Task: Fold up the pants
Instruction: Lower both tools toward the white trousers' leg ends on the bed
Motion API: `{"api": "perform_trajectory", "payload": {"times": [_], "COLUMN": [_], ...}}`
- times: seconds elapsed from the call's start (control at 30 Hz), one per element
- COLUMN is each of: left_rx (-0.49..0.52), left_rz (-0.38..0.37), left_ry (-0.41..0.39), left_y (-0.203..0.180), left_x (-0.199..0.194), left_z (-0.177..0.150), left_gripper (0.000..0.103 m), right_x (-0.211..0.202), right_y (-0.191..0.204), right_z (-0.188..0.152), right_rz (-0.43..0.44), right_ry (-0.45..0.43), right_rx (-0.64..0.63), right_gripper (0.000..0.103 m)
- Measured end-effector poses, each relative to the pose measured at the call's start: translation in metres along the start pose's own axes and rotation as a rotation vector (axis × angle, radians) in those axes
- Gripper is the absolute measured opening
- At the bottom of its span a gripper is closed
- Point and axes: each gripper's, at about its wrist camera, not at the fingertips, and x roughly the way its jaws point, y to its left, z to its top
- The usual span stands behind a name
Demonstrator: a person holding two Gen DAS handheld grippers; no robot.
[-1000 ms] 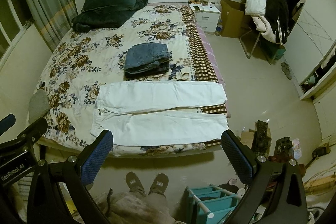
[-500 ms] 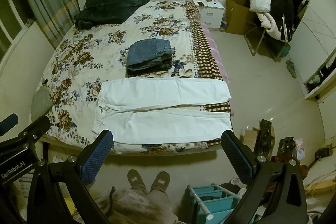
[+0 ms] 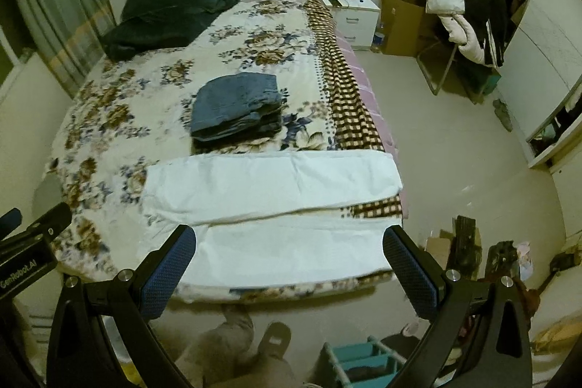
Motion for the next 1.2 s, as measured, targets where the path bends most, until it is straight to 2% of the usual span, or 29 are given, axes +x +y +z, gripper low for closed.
{"api": "perform_trajectory", "payload": {"times": [0.07, 0.2, 0.4, 0.53, 0.63, 0.77, 0.87, 1.03, 1.2], "left_rx": [0.017, 0.073, 0.201, 0.297, 0.396, 0.492, 0.553, 0.703, 0.726], "left_rz": [0.020, 0.010, 0.018, 0.029, 0.039, 0.052, 0.046, 0.040, -0.033], "left_ry": [0.018, 0.076, 0.140, 0.196, 0.266, 0.345, 0.385, 0.416, 0.406], "left_y": [-0.006, -0.020, -0.051, -0.075, -0.095, -0.115, -0.126, -0.148, -0.157], "left_x": [0.039, 0.111, 0.238, 0.319, 0.391, 0.471, 0.506, 0.548, 0.558], "left_z": [0.019, 0.052, 0.091, 0.094, 0.084, 0.069, 0.062, 0.055, 0.071], "left_gripper": [0.103, 0.103, 0.103, 0.103, 0.103, 0.103, 0.103, 0.103, 0.102], "right_x": [0.038, 0.122, 0.289, 0.398, 0.468, 0.564, 0.616, 0.674, 0.705], "right_y": [0.003, 0.015, 0.036, 0.039, 0.036, 0.024, 0.019, 0.021, 0.030], "right_z": [0.020, 0.062, 0.112, 0.124, 0.118, 0.108, 0.099, 0.090, 0.094], "right_rz": [-0.030, -0.098, -0.106, -0.118, -0.136, -0.143, -0.136, -0.120, -0.064], "right_ry": [0.011, 0.028, 0.195, 0.276, 0.332, 0.462, 0.545, 0.623, 0.651], "right_rx": [-0.009, -0.051, -0.101, -0.148, -0.190, -0.250, -0.321, -0.468, -0.569], "right_gripper": [0.103, 0.103, 0.103, 0.103, 0.103, 0.103, 0.103, 0.103, 0.101]}}
